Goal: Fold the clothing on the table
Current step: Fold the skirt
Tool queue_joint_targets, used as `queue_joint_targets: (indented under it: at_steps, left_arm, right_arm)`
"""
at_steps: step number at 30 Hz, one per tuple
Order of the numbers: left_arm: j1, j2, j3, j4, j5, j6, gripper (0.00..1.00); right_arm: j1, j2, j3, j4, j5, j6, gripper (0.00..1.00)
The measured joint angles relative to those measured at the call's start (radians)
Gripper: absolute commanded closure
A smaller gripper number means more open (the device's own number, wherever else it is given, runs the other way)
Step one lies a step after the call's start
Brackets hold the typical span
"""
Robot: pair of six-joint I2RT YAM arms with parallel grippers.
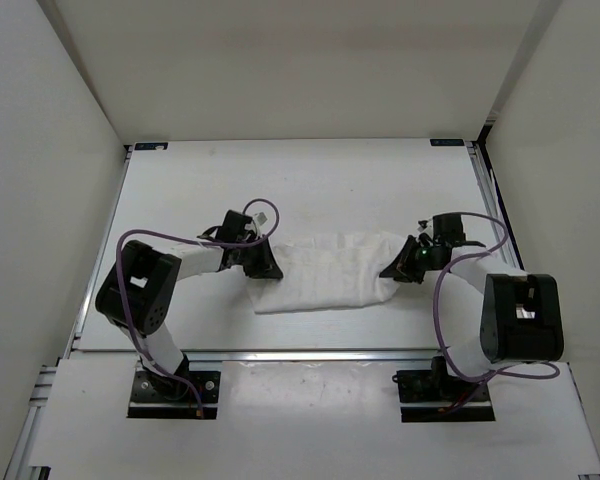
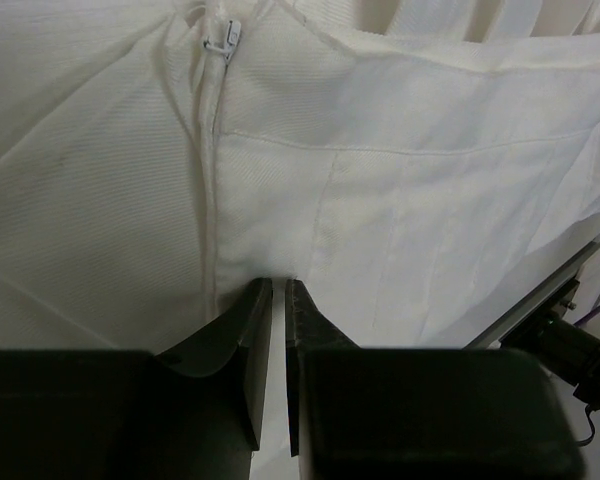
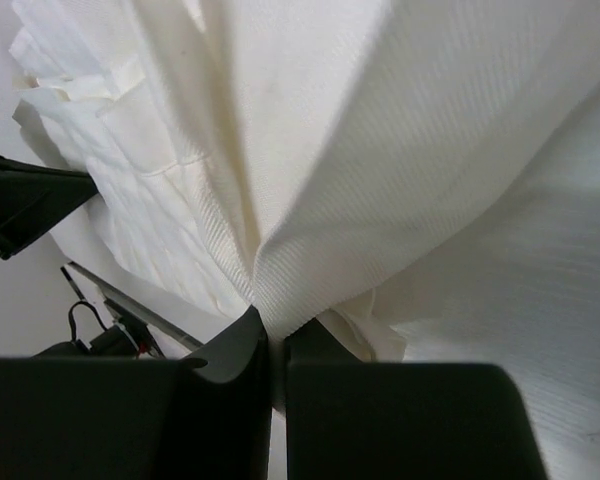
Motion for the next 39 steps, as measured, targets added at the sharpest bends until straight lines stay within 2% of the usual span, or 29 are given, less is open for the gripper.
queue_joint_targets:
  at_steps: [4, 8, 13, 20, 31, 39]
  left_arm:
    - [0.008, 0.002, 0.007, -0.004, 0.000, -0.003, 0.78]
    - [0.029, 0.002, 0.006, -0.004, 0.000, -0.004, 0.79]
    - [0.049, -0.008, -0.011, 0.001, 0.000, -0.008, 0.78]
    - [0.079, -0.018, -0.020, 0.000, 0.000, -0.008, 0.78]
    - [0.161, -0.040, -0.036, -0.002, -0.001, 0.007, 0.79]
    - [0.171, -0.073, -0.070, -0.008, -0.012, 0.019, 0.79]
  right_arm:
    - [0.066, -0.005, 0.112, -0.074, 0.031, 0.008, 1.00]
    - [0.200, 0.037, 0.333, -0.102, 0.043, 0.015, 1.00]
    - [0.387, 0.178, 0.585, -0.126, 0.026, -0.001, 1.00]
    - [0.565, 0.449, 0.859, -0.311, -0.021, -0.123, 1.00]
    - [0.706, 0.573, 0.941, -0.393, -0.145, -0.220, 1.00]
    - [0.758, 0.727, 1.183, -0.399, -0.179, -0.200, 1.00]
